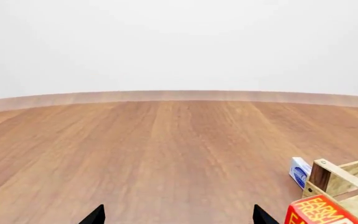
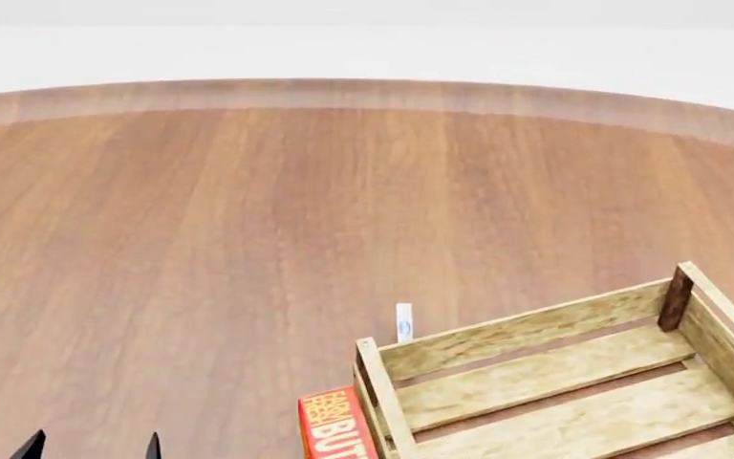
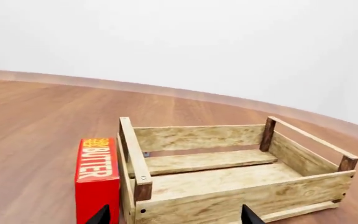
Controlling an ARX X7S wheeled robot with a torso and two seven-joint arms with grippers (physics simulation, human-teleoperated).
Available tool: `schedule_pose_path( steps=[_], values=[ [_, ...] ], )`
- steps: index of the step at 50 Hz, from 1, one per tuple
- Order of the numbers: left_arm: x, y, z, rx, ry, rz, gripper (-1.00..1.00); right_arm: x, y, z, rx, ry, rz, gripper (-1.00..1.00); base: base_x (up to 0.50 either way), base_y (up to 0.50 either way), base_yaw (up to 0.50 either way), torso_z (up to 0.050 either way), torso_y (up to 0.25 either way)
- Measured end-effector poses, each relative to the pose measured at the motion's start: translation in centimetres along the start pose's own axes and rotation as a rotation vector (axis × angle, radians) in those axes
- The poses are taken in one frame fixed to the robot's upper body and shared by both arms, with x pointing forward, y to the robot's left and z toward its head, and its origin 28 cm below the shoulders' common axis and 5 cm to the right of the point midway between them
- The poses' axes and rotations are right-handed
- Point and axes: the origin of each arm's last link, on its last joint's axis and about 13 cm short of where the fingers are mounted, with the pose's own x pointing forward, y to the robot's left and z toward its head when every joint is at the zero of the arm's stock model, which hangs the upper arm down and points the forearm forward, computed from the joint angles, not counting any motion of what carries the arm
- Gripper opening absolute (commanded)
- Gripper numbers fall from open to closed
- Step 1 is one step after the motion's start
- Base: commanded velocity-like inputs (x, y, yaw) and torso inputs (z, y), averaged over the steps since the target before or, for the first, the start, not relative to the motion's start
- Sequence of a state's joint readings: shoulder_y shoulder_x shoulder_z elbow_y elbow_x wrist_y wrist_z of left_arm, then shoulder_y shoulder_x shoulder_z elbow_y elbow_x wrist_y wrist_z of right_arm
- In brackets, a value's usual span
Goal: Pick up the tomato sauce, and put it in the wooden tray.
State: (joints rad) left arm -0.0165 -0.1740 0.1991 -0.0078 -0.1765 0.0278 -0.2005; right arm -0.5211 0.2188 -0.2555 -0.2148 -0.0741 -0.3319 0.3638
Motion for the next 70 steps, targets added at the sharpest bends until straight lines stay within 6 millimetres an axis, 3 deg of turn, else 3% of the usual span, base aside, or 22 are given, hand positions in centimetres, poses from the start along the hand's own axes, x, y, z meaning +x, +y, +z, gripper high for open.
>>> schedule_pose_path(
  steps=[23,35,70],
  values=[
    [0.0,0.0,0.0,-0.001,-0.001,0.004,1.00,-3.2,0.7,-4.0,0.040,0.105,-0.031,1.00,0.00,0.00,0.00,0.000,0.000],
    [0.0,0.0,0.0,-0.002,-0.001,0.005,1.00,-4.0,1.1,-5.1,0.051,0.131,-0.045,1.00,0.00,0.00,0.00,0.000,0.000],
    [0.0,0.0,0.0,-0.002,-0.001,0.005,1.00,-2.4,1.6,-6.7,0.029,0.202,-0.041,1.00,0.00,0.00,0.00,0.000,0.000]
  ],
)
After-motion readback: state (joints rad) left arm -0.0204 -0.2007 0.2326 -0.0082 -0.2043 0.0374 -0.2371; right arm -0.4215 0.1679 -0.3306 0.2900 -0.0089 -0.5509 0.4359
